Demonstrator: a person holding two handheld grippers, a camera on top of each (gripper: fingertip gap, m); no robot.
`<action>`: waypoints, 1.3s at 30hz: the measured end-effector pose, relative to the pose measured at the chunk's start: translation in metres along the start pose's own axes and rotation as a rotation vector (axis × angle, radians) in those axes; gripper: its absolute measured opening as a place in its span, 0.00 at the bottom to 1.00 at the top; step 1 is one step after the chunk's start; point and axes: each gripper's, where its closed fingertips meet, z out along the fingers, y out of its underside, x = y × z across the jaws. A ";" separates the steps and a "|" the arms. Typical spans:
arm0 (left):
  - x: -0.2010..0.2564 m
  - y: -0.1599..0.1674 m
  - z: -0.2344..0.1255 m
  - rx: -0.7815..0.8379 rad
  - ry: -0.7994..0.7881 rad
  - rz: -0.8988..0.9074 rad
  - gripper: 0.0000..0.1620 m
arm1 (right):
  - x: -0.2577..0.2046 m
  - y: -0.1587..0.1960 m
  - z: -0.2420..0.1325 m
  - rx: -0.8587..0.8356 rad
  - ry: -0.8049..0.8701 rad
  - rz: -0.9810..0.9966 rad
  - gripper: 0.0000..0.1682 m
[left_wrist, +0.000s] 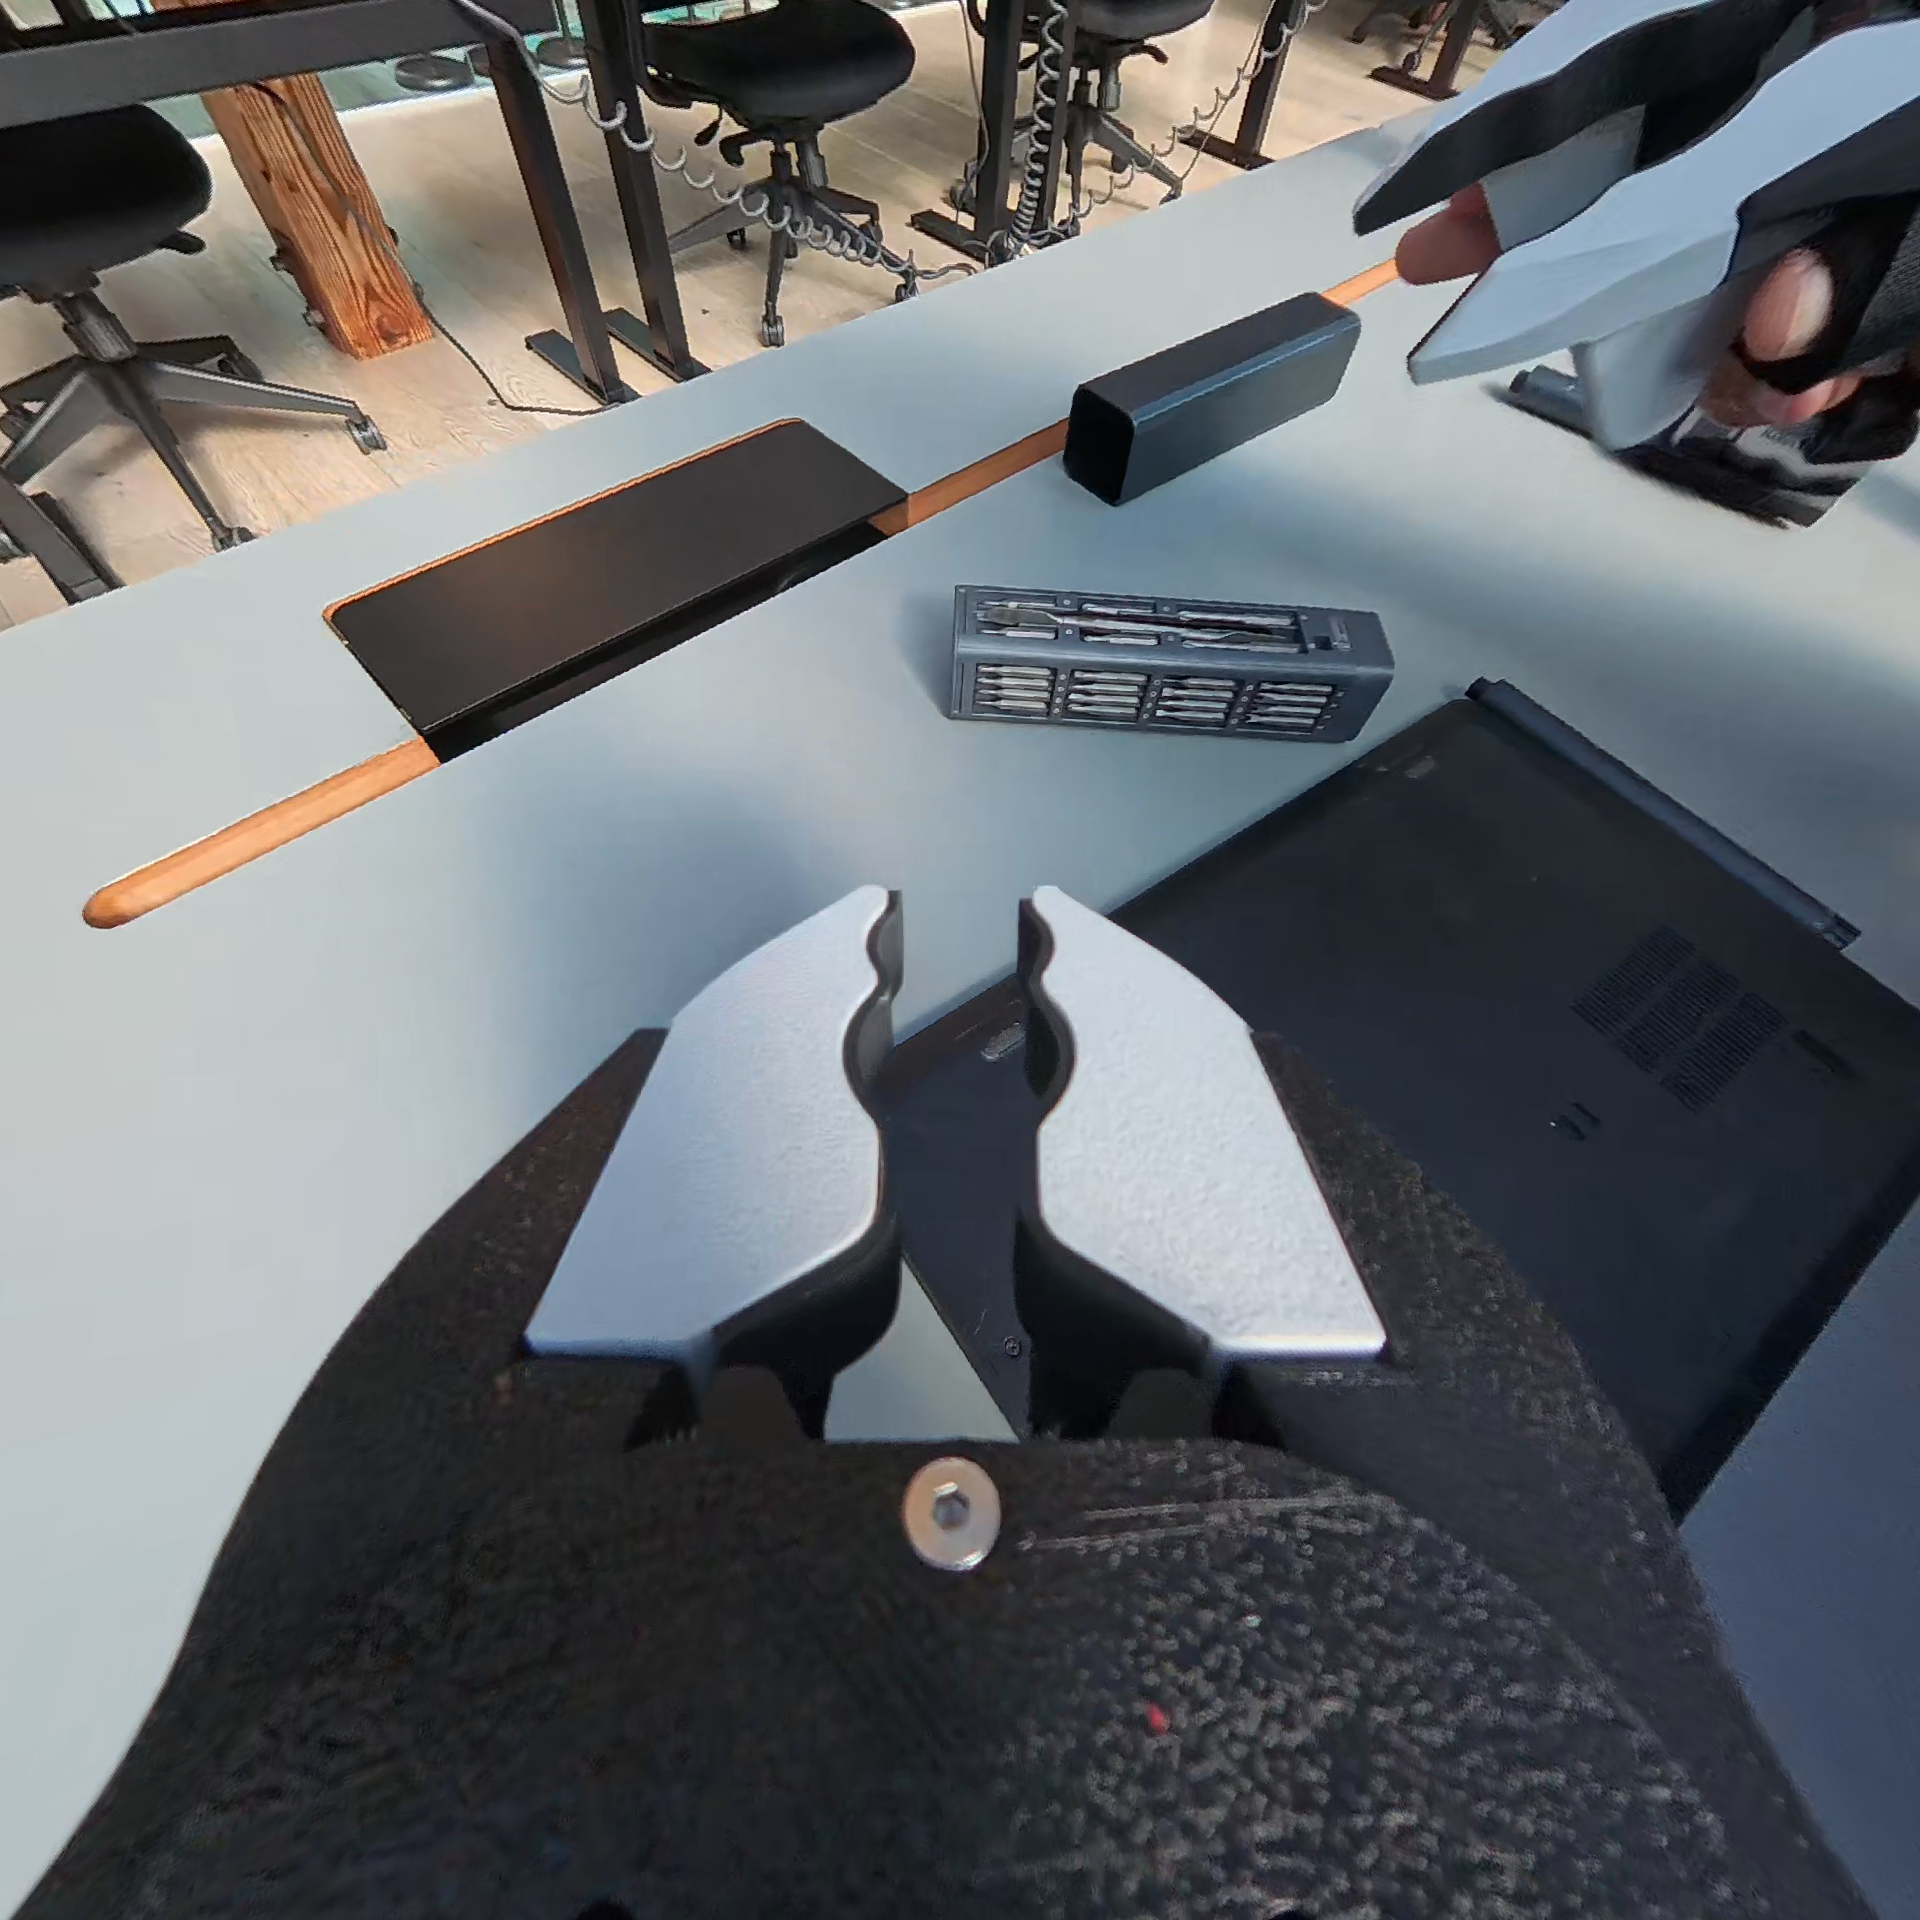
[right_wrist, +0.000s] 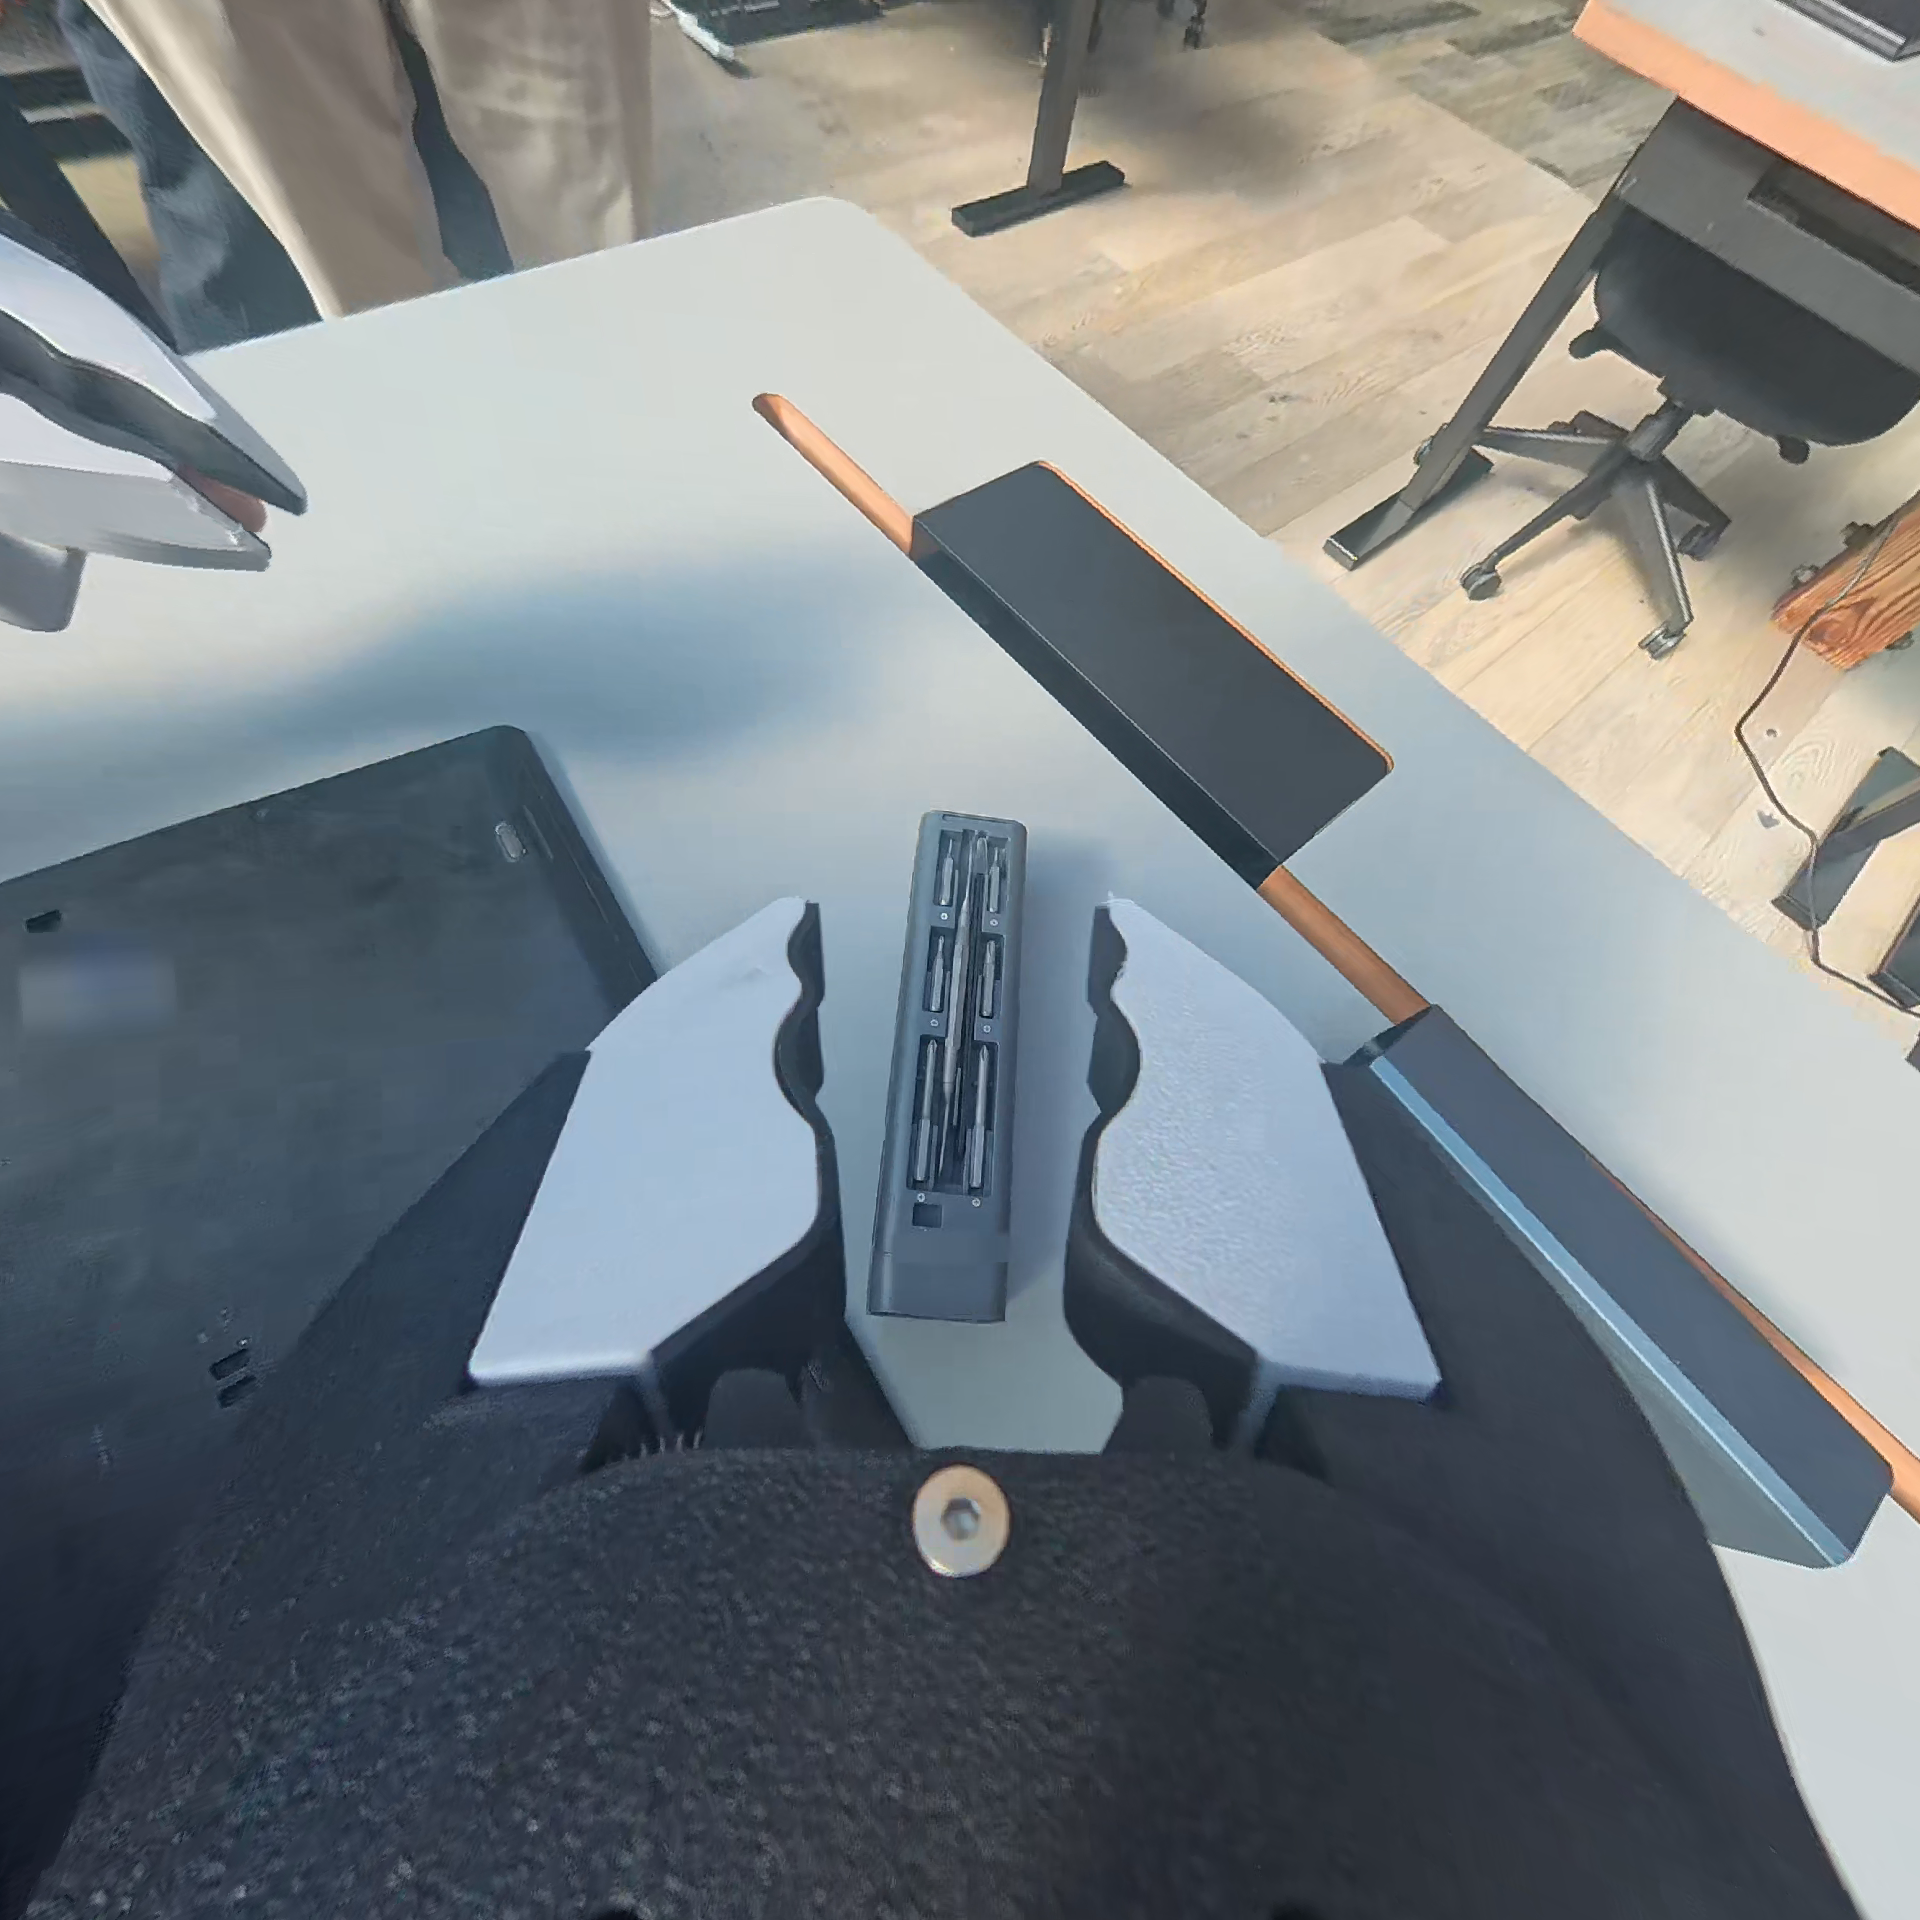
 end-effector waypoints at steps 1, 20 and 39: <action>0.001 -0.002 -0.001 0.022 0.025 -0.020 0.02 | 0.000 -0.003 -0.008 0.026 0.006 -0.003 0.17; 0.002 0.001 0.000 0.020 -0.044 -0.045 0.41 | -0.001 0.050 -0.001 -0.054 0.066 0.148 0.18; -0.019 0.040 -0.002 -0.049 -0.118 -0.003 0.06 | 0.005 0.051 0.126 -0.268 -0.093 0.026 0.10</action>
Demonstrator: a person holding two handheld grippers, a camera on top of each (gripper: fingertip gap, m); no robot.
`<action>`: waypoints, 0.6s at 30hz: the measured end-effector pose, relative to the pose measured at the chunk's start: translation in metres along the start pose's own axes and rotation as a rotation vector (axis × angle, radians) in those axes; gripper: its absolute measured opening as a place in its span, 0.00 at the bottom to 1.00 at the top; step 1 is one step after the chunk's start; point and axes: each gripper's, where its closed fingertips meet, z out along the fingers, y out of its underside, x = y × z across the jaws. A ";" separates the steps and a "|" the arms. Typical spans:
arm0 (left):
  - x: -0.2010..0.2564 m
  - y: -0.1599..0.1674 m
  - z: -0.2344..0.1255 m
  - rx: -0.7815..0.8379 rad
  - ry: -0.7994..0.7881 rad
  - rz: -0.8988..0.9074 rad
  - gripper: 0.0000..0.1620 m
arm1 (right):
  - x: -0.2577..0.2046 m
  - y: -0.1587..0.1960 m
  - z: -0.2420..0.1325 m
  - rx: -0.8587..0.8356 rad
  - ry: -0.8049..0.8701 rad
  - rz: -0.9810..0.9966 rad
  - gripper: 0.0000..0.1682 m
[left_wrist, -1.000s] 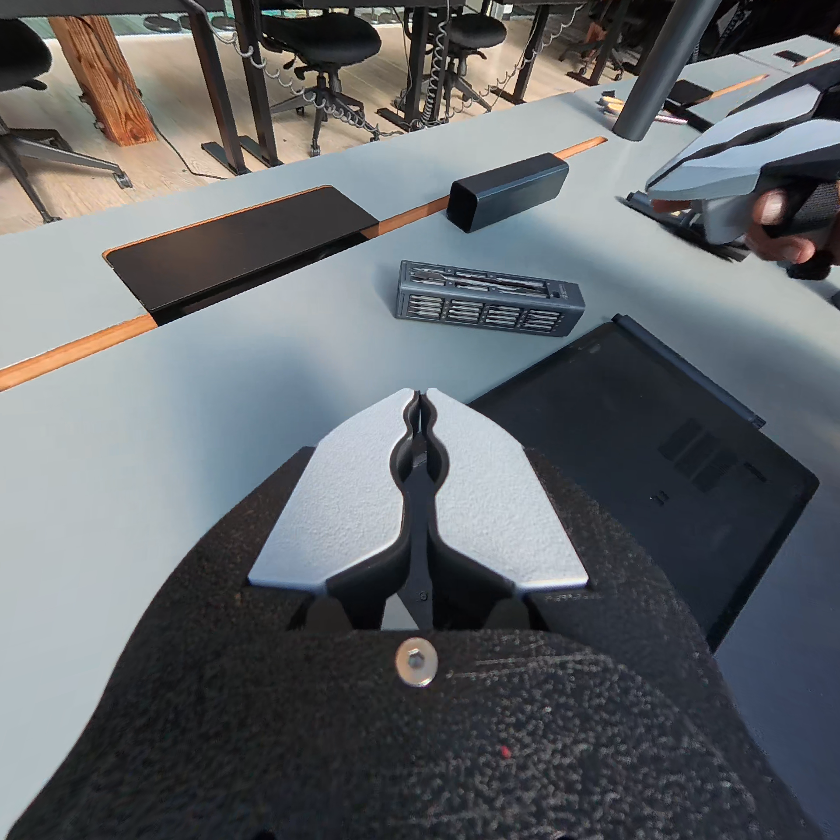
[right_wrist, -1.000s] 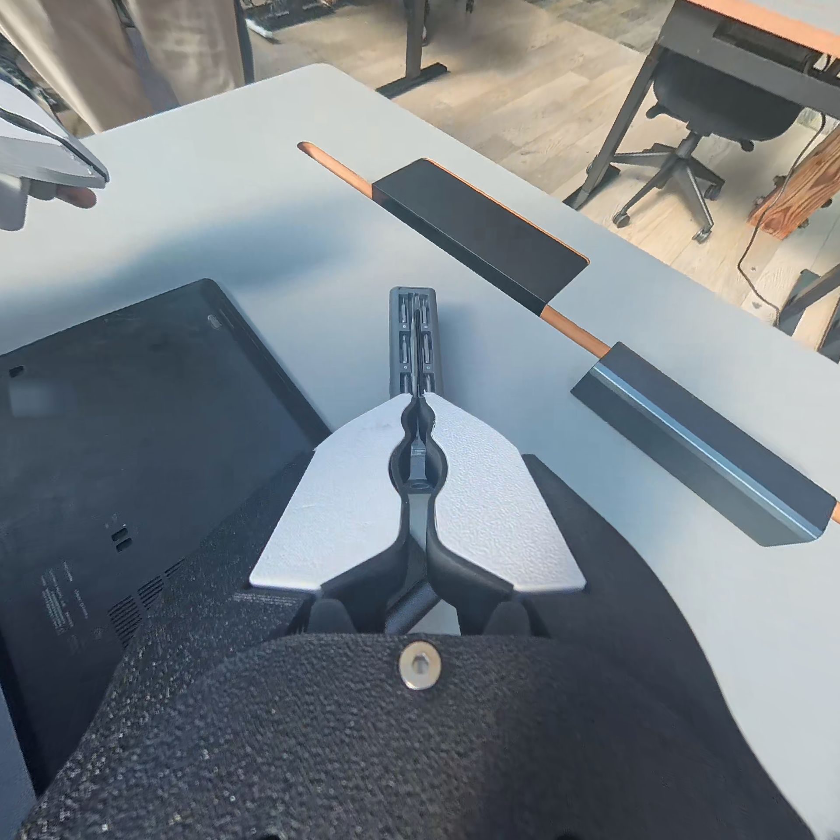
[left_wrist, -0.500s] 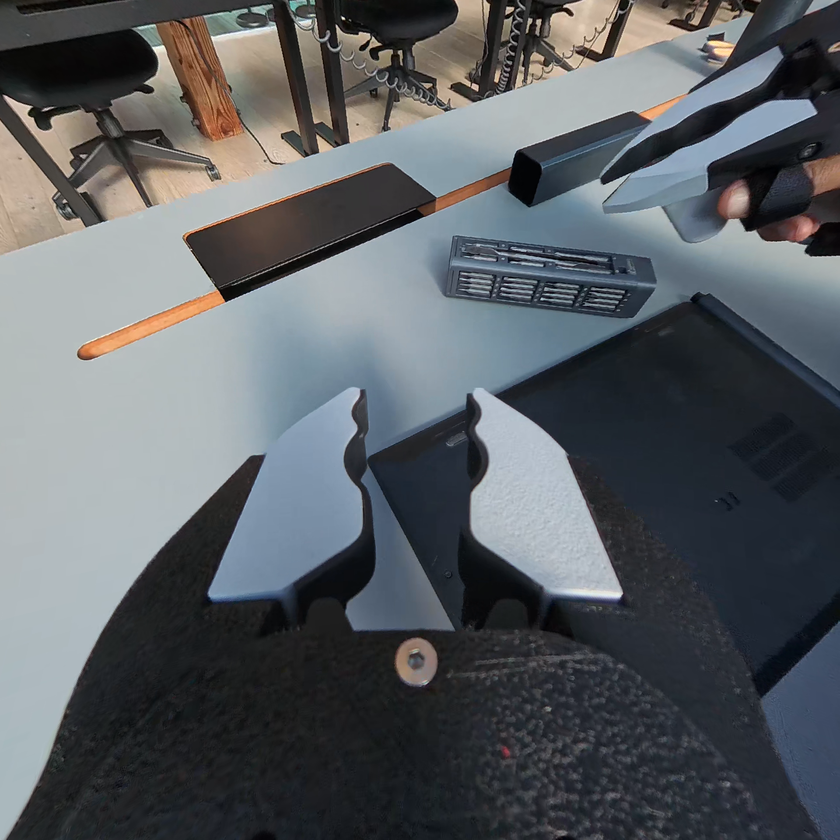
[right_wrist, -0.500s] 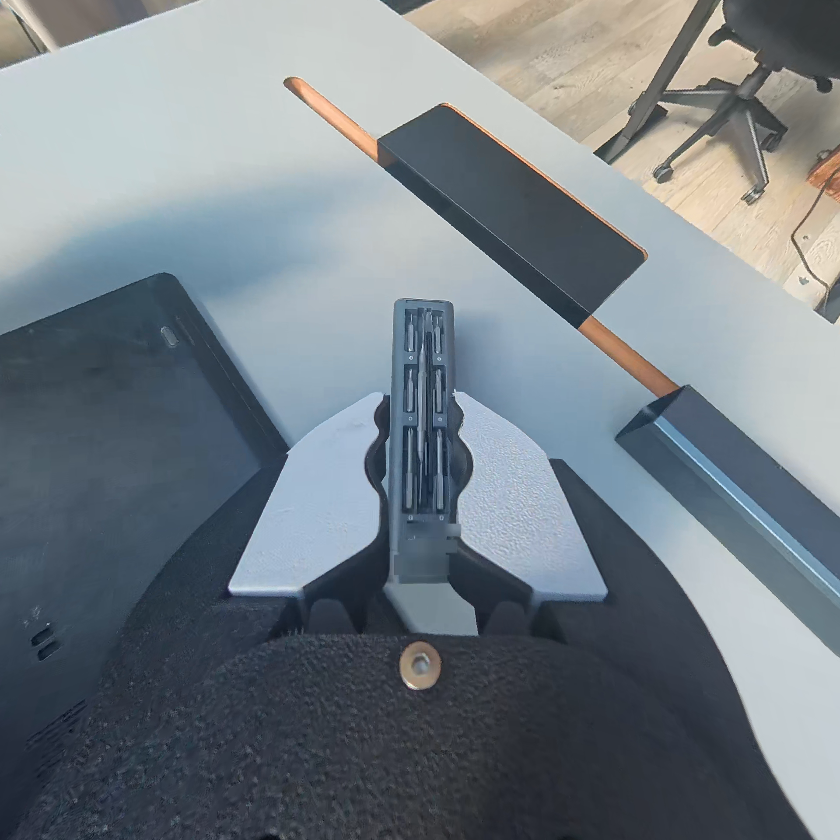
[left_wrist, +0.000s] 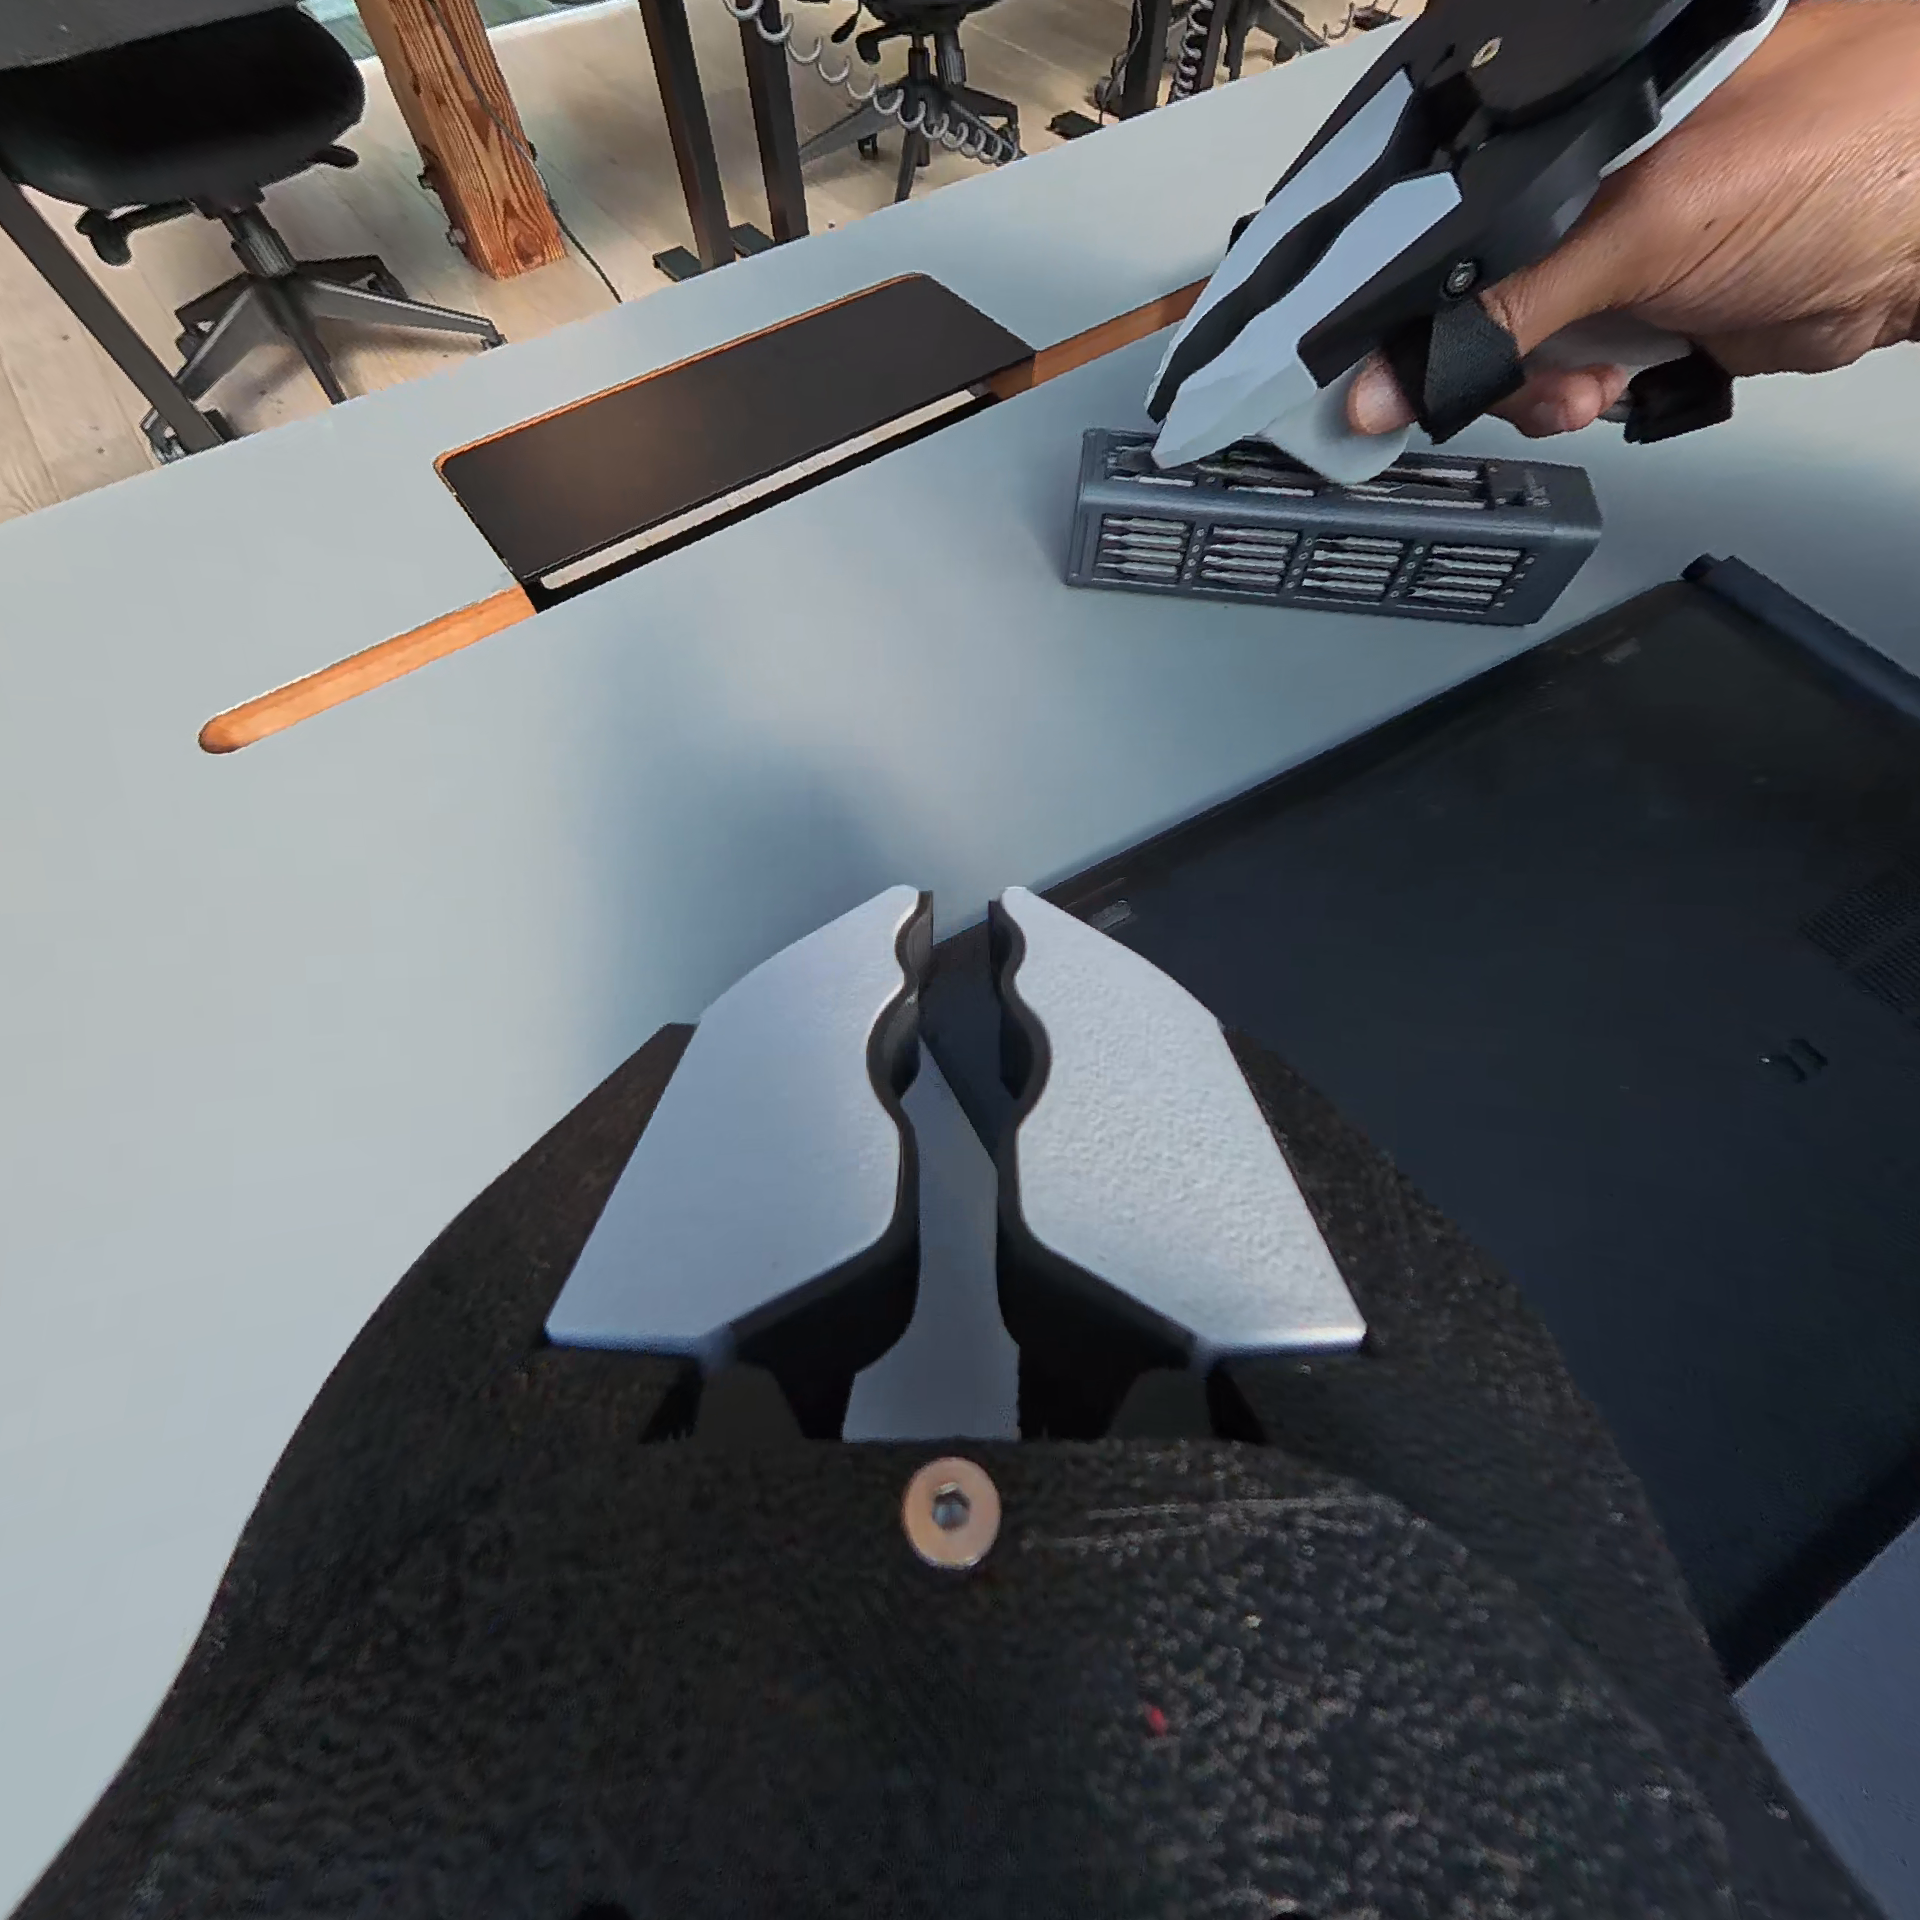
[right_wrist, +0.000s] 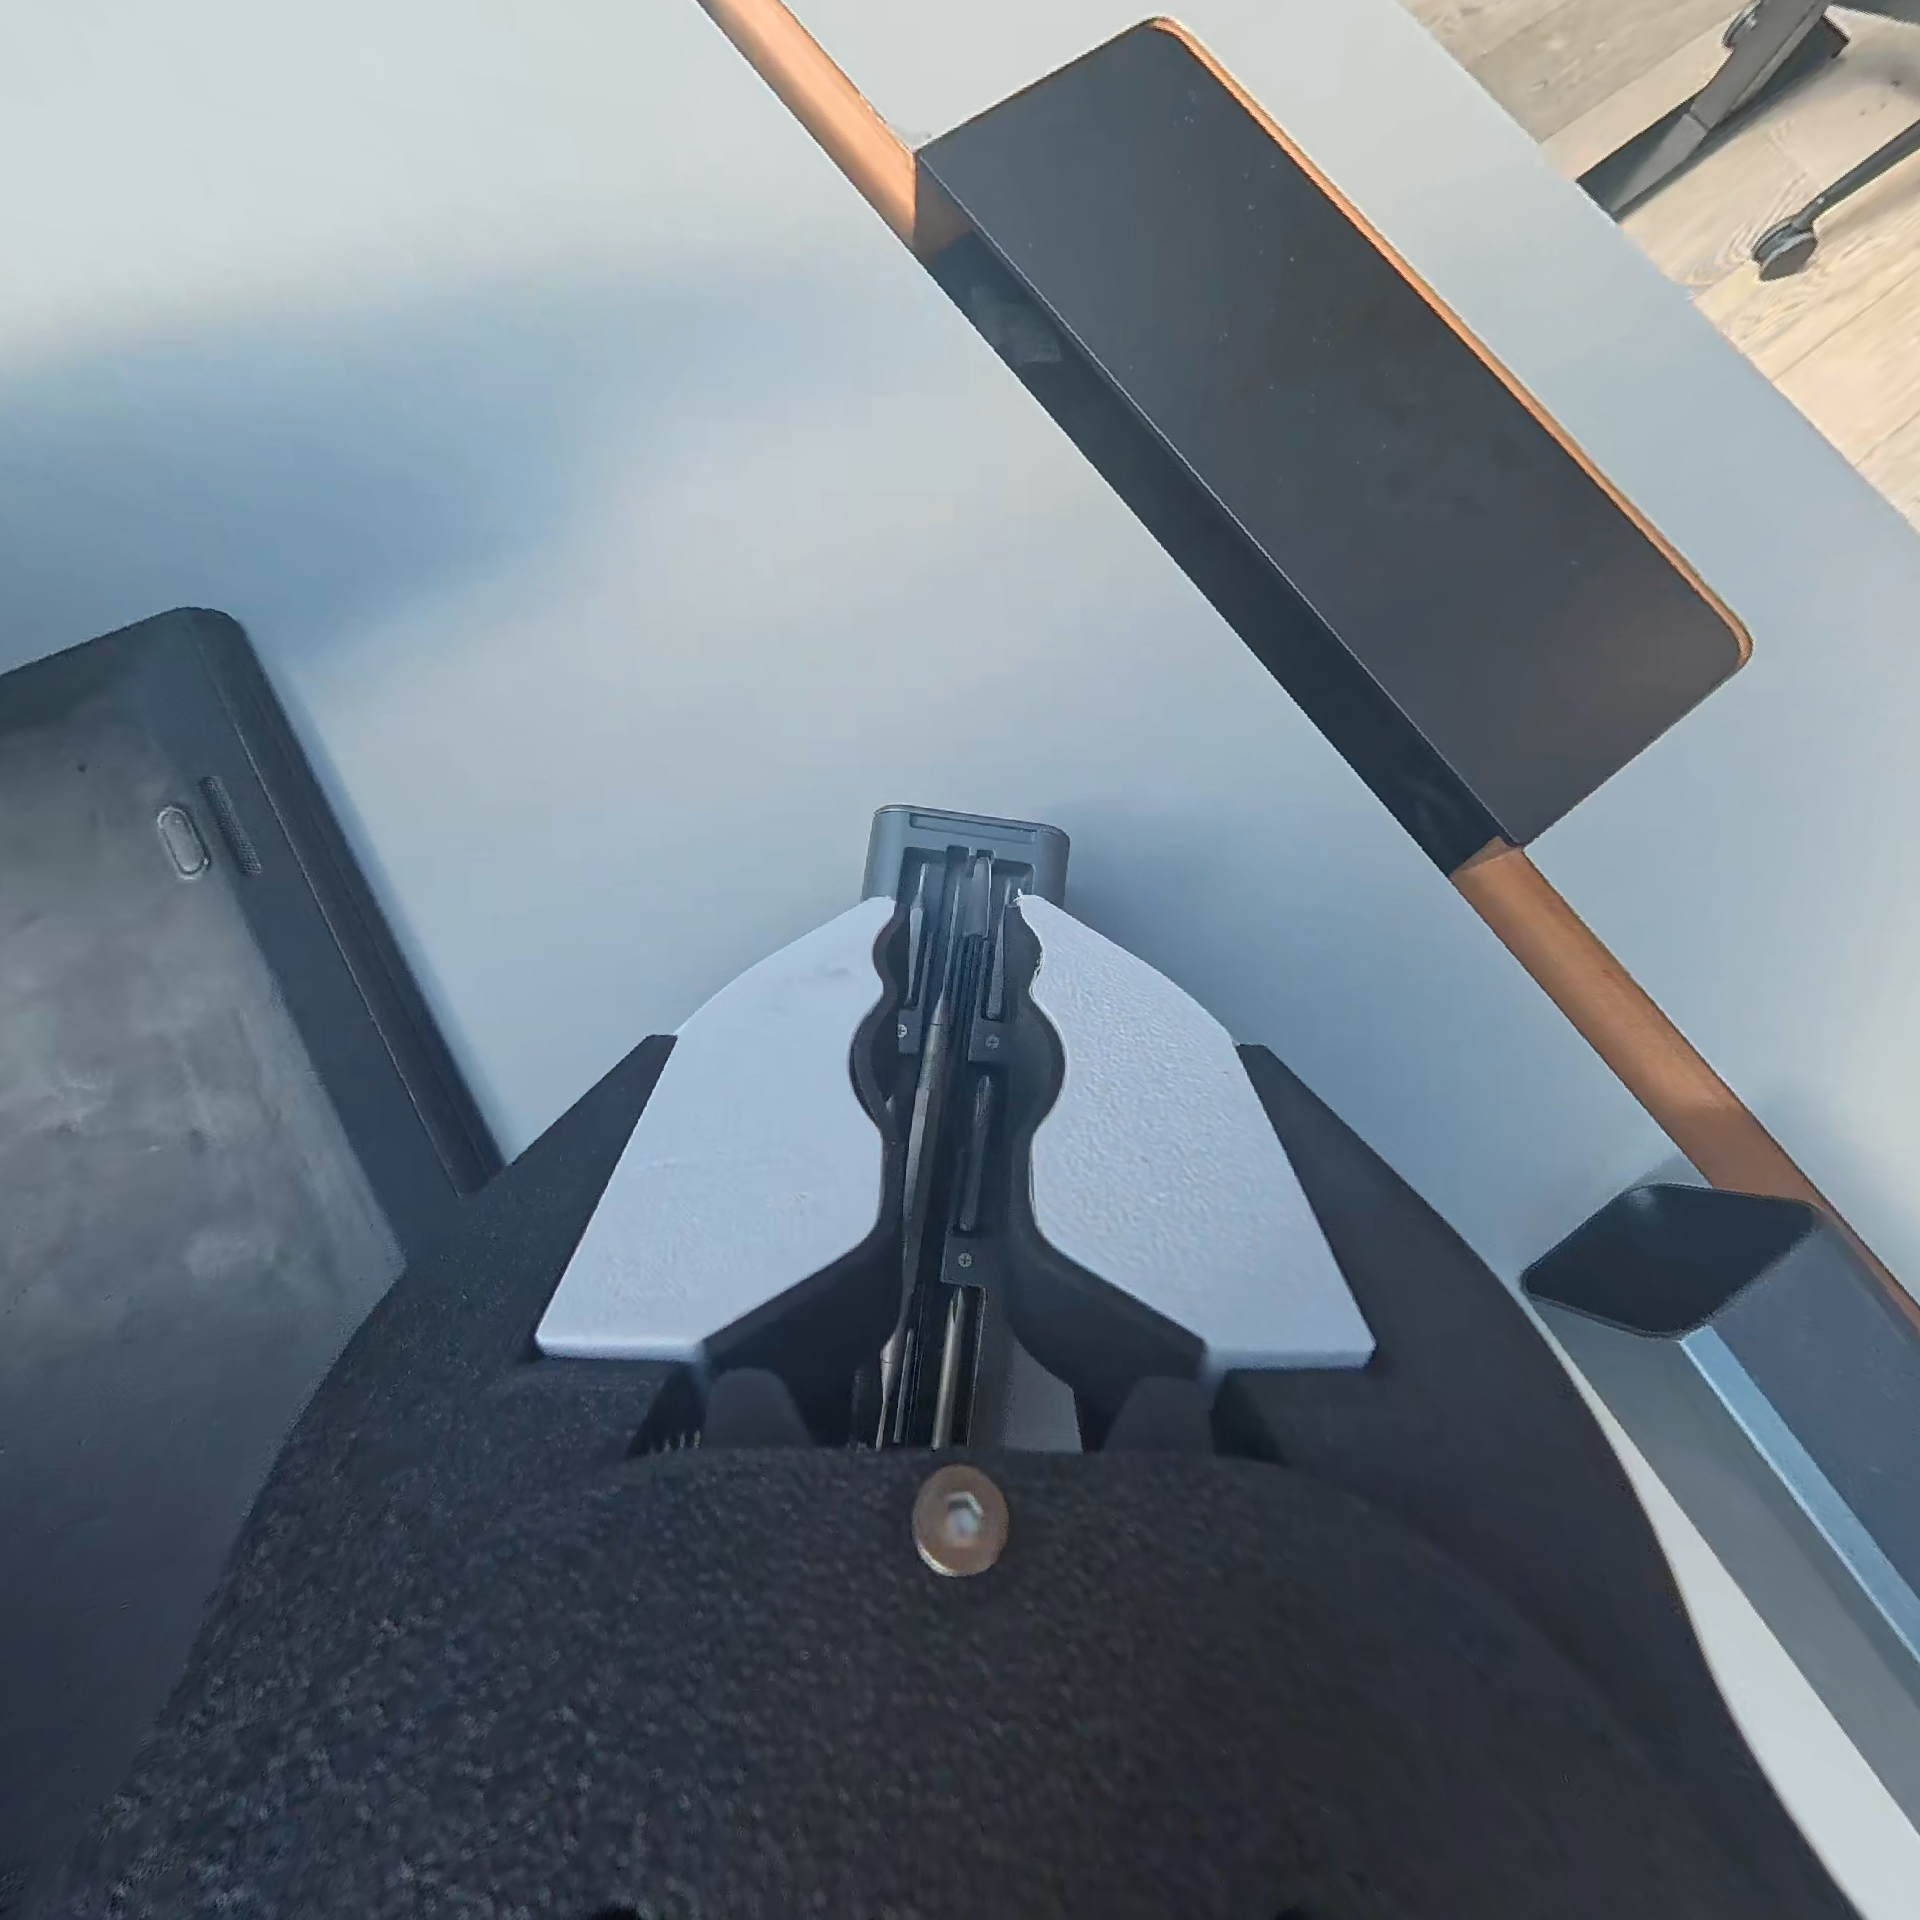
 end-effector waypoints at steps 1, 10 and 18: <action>-0.001 0.001 0.000 -0.001 0.001 -0.006 0.07 | 0.001 0.000 0.001 -0.007 0.010 -0.009 0.09; -0.004 0.009 0.002 -0.022 -0.006 -0.008 0.10 | 0.004 0.000 0.009 -0.030 0.028 0.007 0.09; -0.004 0.010 -0.002 -0.015 -0.005 -0.012 0.09 | 0.000 0.000 0.011 -0.063 0.002 0.018 0.00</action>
